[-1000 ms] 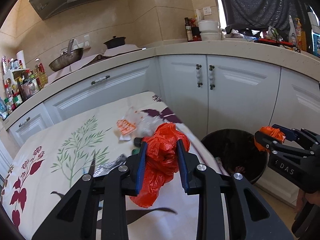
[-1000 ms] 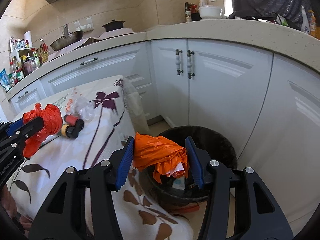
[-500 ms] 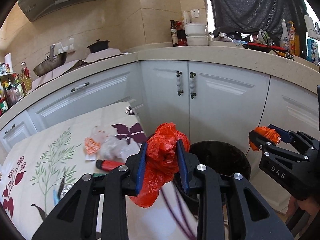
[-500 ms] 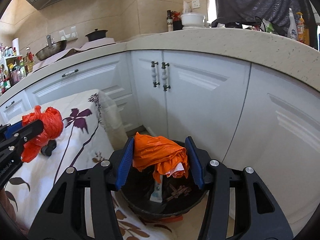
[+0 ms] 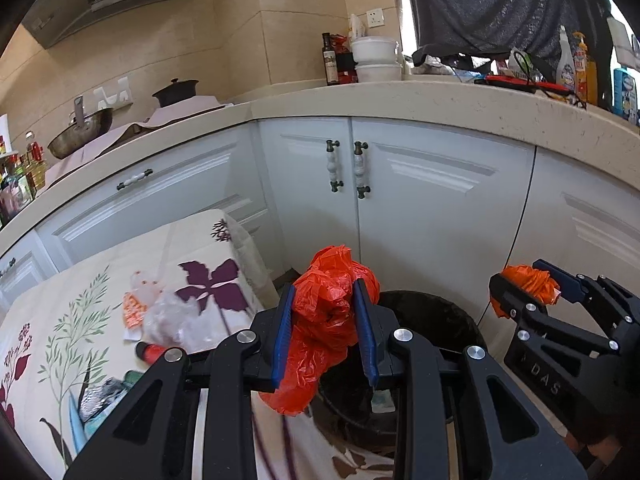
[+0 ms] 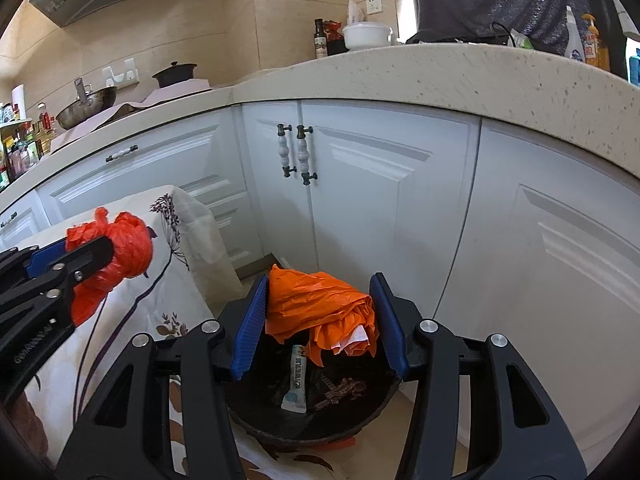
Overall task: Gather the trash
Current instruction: 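Carry both bags over the black bin and open both grippers, then move both tools back to the table and grasp the blue tube with the left gripper, then grasp the green-yellow bottle with the right gripper while the left gripper holds the blue tube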
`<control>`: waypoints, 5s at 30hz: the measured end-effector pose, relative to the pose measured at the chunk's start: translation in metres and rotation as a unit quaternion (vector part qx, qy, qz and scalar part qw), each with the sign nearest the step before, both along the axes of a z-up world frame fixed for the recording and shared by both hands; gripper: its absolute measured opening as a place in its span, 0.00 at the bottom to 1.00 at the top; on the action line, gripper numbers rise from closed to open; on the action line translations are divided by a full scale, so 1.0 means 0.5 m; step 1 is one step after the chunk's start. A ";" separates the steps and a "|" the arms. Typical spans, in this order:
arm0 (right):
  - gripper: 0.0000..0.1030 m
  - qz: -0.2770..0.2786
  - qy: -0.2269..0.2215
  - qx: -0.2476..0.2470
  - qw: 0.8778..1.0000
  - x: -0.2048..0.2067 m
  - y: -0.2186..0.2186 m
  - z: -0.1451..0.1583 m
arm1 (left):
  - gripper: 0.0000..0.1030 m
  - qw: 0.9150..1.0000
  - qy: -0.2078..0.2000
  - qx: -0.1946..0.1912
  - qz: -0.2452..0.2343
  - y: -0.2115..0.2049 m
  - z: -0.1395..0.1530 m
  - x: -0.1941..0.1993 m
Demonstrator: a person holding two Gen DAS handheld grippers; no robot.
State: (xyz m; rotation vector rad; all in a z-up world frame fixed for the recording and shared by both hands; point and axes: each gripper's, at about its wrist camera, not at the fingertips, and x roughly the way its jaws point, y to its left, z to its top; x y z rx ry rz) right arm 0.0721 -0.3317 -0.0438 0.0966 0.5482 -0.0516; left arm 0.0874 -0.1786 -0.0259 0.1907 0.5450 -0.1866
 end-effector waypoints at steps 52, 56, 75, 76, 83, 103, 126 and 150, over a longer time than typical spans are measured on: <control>0.55 0.043 0.017 0.030 0.998 -0.017 0.138 -0.003 | 0.61 0.996 0.039 -0.016 0.081 0.209 -0.001 -0.028; 0.55 0.069 0.019 0.030 0.997 -0.032 0.190 0.001 | 0.61 0.994 0.039 -0.012 0.104 0.267 -0.005 -0.052; 0.55 0.162 0.031 -0.008 0.986 -0.081 0.398 0.011 | 0.62 0.981 0.079 -0.019 0.179 0.461 -0.076 -0.121; 0.55 0.164 0.031 -0.010 0.986 -0.082 0.403 0.011 | 0.62 0.980 0.081 -0.019 0.178 0.464 -0.079 -0.123; 0.55 0.178 0.035 -0.019 0.983 -0.084 0.431 0.010 | 0.62 0.979 0.095 -0.028 0.176 0.479 -0.097 -0.117; 0.55 0.201 0.049 -0.036 0.978 -0.046 0.477 0.011 | 0.16 0.980 0.116 -0.042 0.158 0.516 -0.107 -0.107; 0.63 0.250 0.109 -0.023 0.962 0.021 0.497 -0.013 | 0.14 0.971 0.112 -0.051 0.206 0.610 -0.093 -0.094; 0.62 0.288 0.117 -0.012 0.950 0.000 0.510 -0.014 | 0.14 0.969 0.108 -0.050 0.216 0.620 -0.089 -0.096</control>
